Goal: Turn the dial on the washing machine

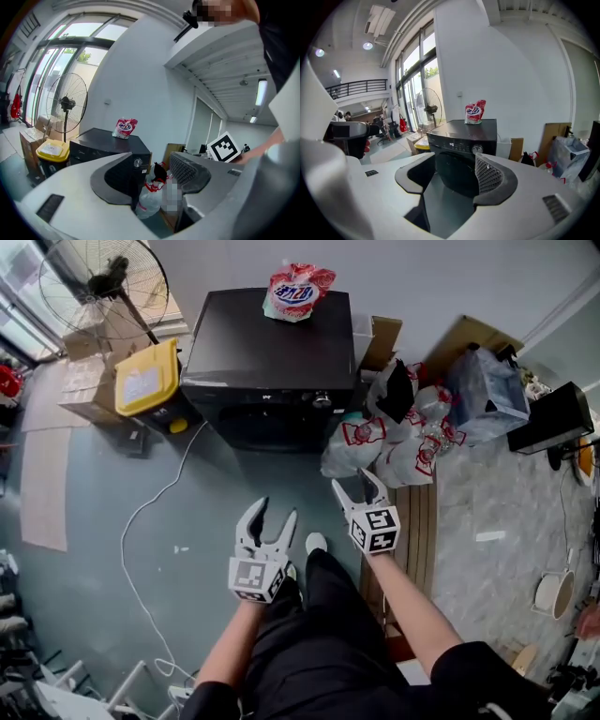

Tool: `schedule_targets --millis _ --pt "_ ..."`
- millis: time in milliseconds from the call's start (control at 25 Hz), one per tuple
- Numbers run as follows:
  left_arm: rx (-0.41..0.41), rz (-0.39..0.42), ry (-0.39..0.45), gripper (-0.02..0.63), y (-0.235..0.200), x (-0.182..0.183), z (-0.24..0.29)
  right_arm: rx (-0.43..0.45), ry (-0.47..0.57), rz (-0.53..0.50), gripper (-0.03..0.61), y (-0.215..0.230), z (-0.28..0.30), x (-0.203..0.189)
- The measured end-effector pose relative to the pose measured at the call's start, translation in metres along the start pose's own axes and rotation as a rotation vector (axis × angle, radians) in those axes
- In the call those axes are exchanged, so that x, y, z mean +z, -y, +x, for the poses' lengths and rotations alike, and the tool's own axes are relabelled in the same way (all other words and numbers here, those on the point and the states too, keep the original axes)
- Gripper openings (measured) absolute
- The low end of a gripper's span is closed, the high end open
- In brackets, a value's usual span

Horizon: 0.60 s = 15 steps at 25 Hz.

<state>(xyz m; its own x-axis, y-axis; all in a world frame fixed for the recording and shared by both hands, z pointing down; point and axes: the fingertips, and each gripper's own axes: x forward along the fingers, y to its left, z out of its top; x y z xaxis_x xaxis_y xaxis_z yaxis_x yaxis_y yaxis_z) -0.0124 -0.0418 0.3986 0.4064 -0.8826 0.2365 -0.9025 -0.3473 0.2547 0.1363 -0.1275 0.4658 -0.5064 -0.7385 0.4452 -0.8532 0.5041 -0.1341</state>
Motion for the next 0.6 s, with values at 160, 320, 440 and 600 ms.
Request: schedule_targets --millis 160,320,440,600 --pt "0.031 -0.017 -0.007 0.224 -0.007 -0.003 0.033 0.008 -0.023 0.012 0.235 0.023 0.036 -0.001" --pt "0.061 -0.01 -0.009 0.224 -0.016 -0.01 0.061 0.022 -0.045 0.014 0.235 0.04 0.07 -0.01" --pt "0.066 -0.001 -0.01 0.224 -0.022 -0.019 0.079 0.037 -0.05 0.017 0.235 0.047 0.092 -0.018" --pt "0.078 -0.011 0.01 0.224 -0.035 -0.018 0.096 0.052 -0.054 -0.017 0.235 0.053 0.122 -0.024"
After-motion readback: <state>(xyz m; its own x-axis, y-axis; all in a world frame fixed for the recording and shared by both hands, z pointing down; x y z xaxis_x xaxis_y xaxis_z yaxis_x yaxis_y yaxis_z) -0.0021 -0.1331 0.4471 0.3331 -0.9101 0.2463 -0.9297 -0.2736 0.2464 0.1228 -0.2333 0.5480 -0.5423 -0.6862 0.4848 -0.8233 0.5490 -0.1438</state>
